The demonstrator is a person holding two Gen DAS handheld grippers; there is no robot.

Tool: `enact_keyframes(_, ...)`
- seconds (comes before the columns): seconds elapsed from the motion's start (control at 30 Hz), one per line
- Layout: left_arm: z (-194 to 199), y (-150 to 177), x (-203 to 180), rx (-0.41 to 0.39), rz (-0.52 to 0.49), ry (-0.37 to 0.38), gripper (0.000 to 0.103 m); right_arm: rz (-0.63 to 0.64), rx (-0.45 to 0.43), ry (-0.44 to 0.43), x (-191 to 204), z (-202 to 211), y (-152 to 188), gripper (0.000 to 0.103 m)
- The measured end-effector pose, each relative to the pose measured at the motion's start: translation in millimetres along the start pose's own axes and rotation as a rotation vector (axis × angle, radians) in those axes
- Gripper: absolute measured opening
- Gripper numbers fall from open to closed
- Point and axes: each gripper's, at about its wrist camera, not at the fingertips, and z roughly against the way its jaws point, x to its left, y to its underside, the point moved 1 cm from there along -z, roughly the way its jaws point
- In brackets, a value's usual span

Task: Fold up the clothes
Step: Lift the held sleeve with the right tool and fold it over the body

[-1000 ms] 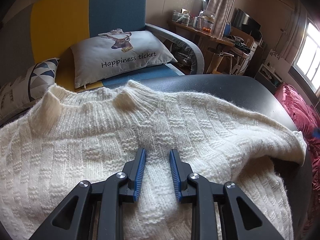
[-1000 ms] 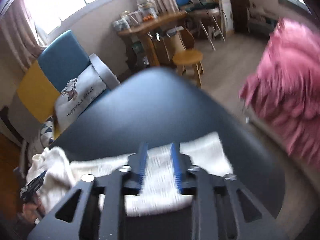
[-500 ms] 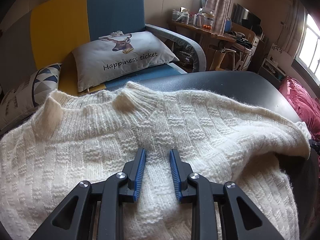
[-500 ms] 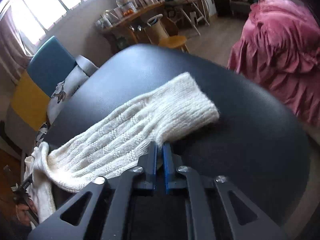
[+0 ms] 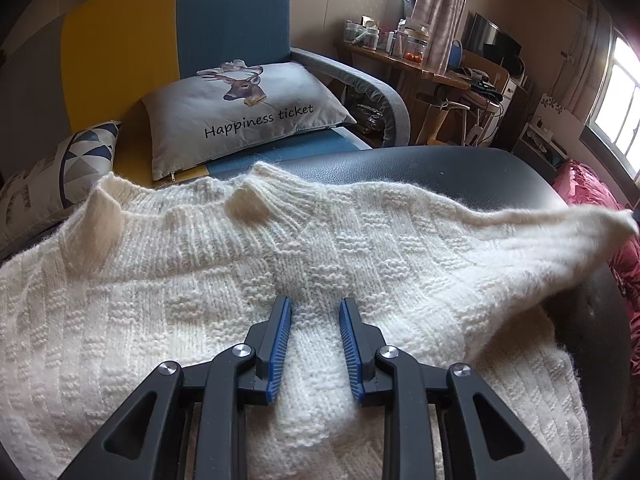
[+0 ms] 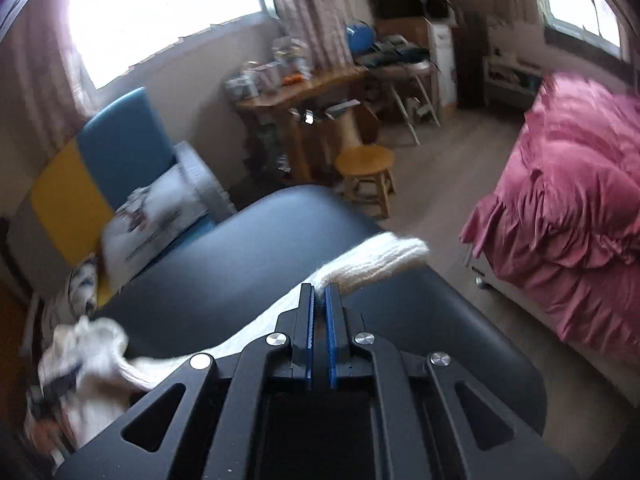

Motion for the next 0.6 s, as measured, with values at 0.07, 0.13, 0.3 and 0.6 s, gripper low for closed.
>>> enact_keyframes(0.07, 0, 0, 0, 0.001, -0.001, -0.001, 0.025, -0.051, 0.010, 0.021, -2, -17, -21, 0.000)
enact_keyframes(0.13, 0, 0, -1, 0.001, -0.002, -0.001, 0.025, -0.048, -0.005, 0.039, 6, -26, -44, 0.000)
enact_keyframes(0.3, 0, 1, 1, -0.002, 0.010, 0.016, 0.025, 0.030, -0.010, 0.083, 29, -49, -78, 0.000)
enact_keyframes(0.6, 1, 1, 1, -0.004, 0.009, 0.015, 0.025, 0.252, 0.137, -0.064, 47, -51, 4, 0.014)
